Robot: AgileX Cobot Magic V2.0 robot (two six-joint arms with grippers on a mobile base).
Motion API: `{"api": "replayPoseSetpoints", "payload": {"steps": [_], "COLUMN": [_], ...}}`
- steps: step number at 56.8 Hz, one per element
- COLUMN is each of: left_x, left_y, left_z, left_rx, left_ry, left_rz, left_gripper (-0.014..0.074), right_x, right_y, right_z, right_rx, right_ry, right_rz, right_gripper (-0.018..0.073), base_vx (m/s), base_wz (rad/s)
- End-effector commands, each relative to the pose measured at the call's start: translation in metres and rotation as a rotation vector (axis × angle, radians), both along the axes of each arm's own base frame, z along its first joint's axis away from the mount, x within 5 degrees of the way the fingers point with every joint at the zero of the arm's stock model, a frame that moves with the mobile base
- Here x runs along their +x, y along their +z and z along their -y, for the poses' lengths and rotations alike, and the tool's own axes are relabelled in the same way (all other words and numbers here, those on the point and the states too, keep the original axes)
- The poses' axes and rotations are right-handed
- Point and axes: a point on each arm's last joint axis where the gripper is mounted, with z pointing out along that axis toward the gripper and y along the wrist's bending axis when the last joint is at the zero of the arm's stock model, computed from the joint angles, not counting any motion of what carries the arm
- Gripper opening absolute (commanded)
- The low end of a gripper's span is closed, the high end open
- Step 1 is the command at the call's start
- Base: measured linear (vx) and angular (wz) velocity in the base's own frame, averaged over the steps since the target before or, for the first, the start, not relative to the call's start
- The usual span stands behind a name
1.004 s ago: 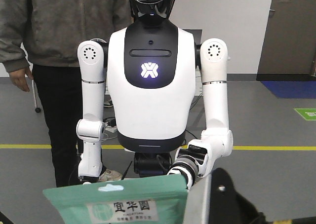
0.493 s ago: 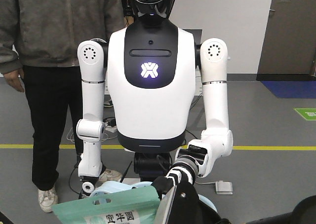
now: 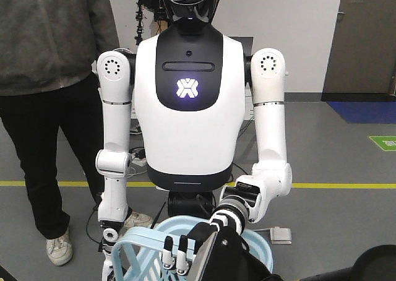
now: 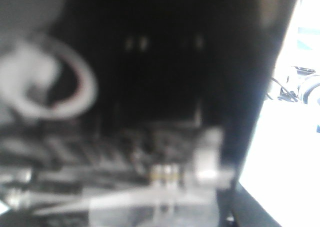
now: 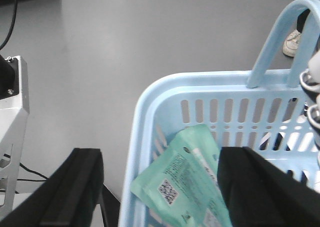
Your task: Pick snacks and fruit into basket
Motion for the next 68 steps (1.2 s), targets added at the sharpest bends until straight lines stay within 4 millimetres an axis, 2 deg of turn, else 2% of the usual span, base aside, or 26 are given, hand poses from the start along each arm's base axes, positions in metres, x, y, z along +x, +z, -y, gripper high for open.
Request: {"api": "replayPoseSetpoints", "payload": {"steps": [1, 11, 23, 30, 38, 48, 58, 68], "left_x": [0.001, 0.001, 0.001, 0.001, 0.001, 0.001, 0.001, 0.001], "left_y": [0.020, 0.020, 0.020, 0.020, 0.020, 0.020, 0.020, 0.020], "left_z": [0.001, 0.001, 0.001, 0.001, 0.001, 0.001, 0.001, 0.001], "left_rx": [-0.023, -0.023, -0.023, -0.023, -0.023, -0.023, -0.023, -0.023], "left_ry": [-0.007, -0.007, -0.007, -0.007, -0.007, -0.007, -0.007, -0.007], "left_rz": [0.132, 0.132, 0.132, 0.132, 0.132, 0.132, 0.132, 0.132], "left_gripper": [-0.0003, -0.0003, -0.0003, -0.0003, -0.0003, -0.0003, -0.0003, -0.0003], "right_x": [-0.001, -0.009, -0.029, -0.035, -0.034, -0.023, -0.009, -0.015], "right_y": [0.020, 0.032, 0.068, 0.088, 0.107, 0.115, 0.109, 0.109], "right_z": [-0.001, 0.004, 0.025, 0.041, 0.062, 0.096, 0.142, 0.185], "right_rx": [0.073, 0.104, 0.193, 0.255, 0.332, 0.351, 0.216, 0.097], "right_ry": [-0.018, -0.008, -0.032, -0.102, -0.258, -0.472, -0.713, -0.915], "right_rz": [0.031, 0.058, 0.197, 0.282, 0.374, 0.369, 0.387, 0.421], "right_gripper": [0.0554, 0.0520, 0.0465, 0.0438, 0.0408, 0.0400, 0.0400, 0.0400], "base_vx": [0.00, 0.00, 0.00, 0.00, 0.00, 0.00, 0.00, 0.00], "base_wz": [0.00, 0.00, 0.00, 0.00, 0.00, 0.00, 0.00, 0.00]}}
